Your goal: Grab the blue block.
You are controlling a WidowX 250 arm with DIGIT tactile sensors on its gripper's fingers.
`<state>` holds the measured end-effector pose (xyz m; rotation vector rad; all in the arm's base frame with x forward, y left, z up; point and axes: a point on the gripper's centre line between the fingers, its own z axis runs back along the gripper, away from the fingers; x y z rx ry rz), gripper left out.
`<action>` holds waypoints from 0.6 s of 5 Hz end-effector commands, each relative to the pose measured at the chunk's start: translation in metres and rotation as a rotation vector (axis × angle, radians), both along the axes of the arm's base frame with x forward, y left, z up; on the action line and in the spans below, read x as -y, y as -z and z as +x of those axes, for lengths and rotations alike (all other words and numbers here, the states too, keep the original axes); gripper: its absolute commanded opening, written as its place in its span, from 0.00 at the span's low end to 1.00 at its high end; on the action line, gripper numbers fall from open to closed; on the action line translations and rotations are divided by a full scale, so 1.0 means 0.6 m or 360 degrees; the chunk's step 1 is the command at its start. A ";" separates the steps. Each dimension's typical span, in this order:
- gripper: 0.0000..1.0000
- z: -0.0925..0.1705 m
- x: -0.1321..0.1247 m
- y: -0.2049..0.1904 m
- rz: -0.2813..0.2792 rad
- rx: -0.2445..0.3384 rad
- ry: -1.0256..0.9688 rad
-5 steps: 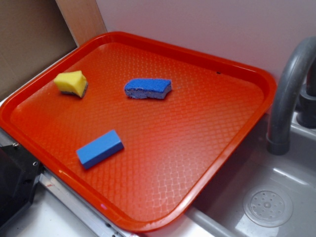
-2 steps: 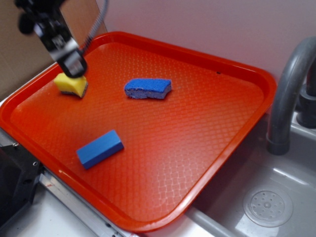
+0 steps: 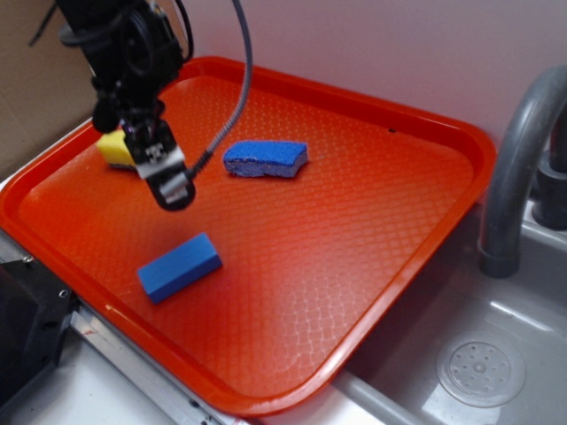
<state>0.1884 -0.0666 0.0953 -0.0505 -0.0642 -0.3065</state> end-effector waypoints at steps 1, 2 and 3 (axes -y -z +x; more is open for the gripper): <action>1.00 -0.012 0.029 0.046 0.0011 -0.0085 0.0123; 1.00 -0.027 0.046 0.072 0.0048 -0.0142 0.0176; 1.00 -0.034 0.053 0.092 0.0106 -0.0184 0.0212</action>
